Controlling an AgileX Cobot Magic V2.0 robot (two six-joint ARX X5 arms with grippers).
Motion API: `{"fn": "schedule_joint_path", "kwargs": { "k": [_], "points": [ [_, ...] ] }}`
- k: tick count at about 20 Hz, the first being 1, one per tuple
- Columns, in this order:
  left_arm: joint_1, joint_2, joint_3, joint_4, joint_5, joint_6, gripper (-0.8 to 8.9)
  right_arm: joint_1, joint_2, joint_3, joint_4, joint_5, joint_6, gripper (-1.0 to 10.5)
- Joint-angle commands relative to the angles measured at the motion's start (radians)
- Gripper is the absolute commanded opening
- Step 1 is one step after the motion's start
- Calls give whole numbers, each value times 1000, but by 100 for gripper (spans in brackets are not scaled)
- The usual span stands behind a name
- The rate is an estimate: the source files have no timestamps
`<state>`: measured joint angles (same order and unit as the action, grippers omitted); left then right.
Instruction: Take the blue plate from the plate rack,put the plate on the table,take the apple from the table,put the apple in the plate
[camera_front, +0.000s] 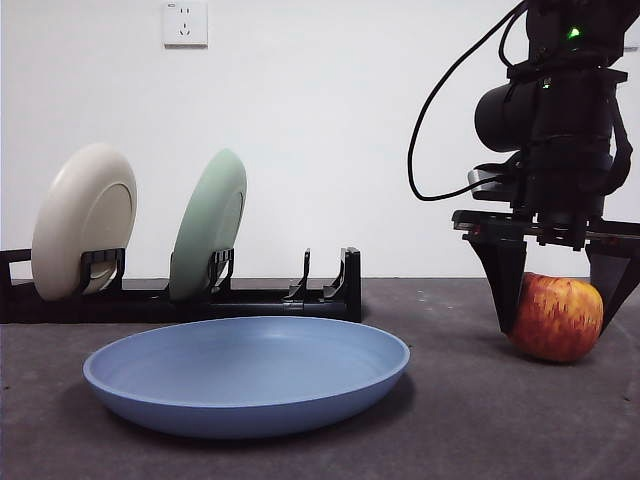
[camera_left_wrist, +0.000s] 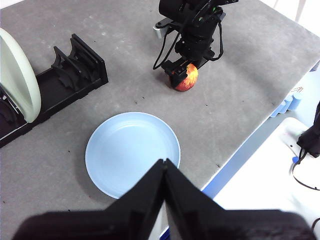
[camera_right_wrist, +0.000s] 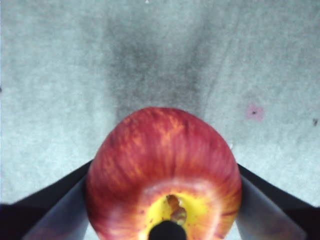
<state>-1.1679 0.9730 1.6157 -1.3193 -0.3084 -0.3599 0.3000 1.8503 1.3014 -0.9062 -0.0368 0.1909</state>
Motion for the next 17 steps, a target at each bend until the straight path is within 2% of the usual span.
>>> {"fn": "schedule_joint_path", "kwargs": {
  "k": [1, 5, 9, 13, 17],
  "points": [
    [-2, -5, 1, 3, -6, 4, -8, 2, 6, -1, 2, -5, 0, 31],
    [-2, -5, 1, 3, -6, 4, -8, 23, -43, 3, -41, -29, -4, 31],
    [-2, -9, 1, 3, -3, 5, -8, 106, -146, 3, -48, -125, 24, 31],
    [-2, -33, 1, 3, -9, 24, -8, 269, -163, 3, 4, -114, 71, 32],
    [-2, -59, 1, 3, -67, 27, -8, 441, -130, 3, 111, -69, 109, 31]
  ]
}}
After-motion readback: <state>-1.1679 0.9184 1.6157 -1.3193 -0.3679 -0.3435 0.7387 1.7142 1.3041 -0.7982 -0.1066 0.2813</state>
